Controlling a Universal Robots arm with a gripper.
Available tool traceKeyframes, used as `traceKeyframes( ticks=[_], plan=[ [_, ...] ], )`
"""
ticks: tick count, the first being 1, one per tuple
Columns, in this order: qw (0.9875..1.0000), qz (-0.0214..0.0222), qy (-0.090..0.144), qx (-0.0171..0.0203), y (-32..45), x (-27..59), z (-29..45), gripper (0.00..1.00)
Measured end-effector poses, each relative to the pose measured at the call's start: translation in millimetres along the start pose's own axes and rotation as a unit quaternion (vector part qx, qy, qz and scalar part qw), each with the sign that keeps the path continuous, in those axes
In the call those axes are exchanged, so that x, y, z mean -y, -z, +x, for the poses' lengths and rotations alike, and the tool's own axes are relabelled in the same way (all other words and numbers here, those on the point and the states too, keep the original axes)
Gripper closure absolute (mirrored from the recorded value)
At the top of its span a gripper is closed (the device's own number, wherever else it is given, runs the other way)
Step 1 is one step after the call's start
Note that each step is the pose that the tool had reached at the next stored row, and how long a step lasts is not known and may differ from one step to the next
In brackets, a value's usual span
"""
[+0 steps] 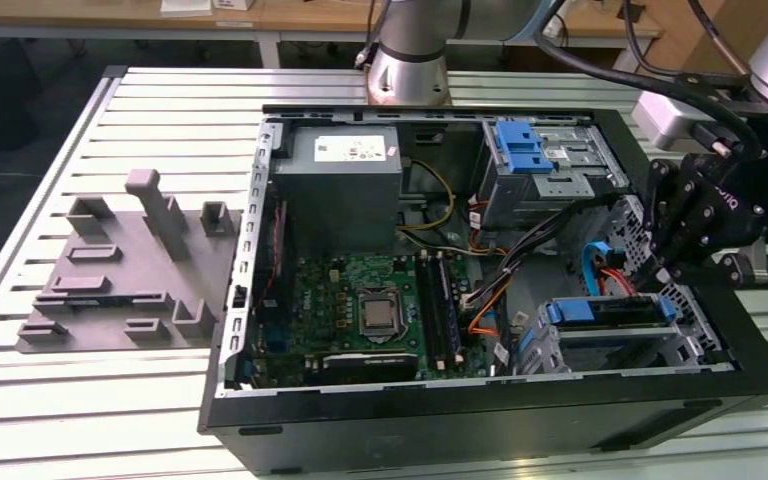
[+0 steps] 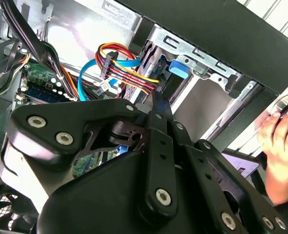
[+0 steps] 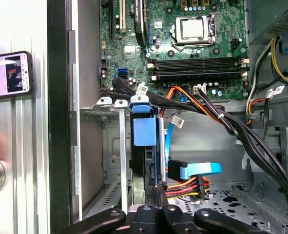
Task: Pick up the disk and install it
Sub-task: 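Insert the second disk wire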
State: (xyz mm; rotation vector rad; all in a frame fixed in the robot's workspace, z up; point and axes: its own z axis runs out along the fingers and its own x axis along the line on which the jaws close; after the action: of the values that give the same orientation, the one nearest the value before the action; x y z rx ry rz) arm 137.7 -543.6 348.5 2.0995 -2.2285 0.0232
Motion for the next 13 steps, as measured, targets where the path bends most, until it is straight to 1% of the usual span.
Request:
traceKeyframes(
  ticks=[6, 11, 13],
  plan=[
    [1.0, 0.0005, 0.0, -0.0001, 0.4, -0.5, 0.0, 0.89],
    [1.0, 0.0061, 0.0, 0.0002, 0.7, -2.8, 0.3, 0.89],
    [1.0, 0.0064, 0.0, 0.0003, 2.7, -2.9, 0.3, 0.89]
  ],
)
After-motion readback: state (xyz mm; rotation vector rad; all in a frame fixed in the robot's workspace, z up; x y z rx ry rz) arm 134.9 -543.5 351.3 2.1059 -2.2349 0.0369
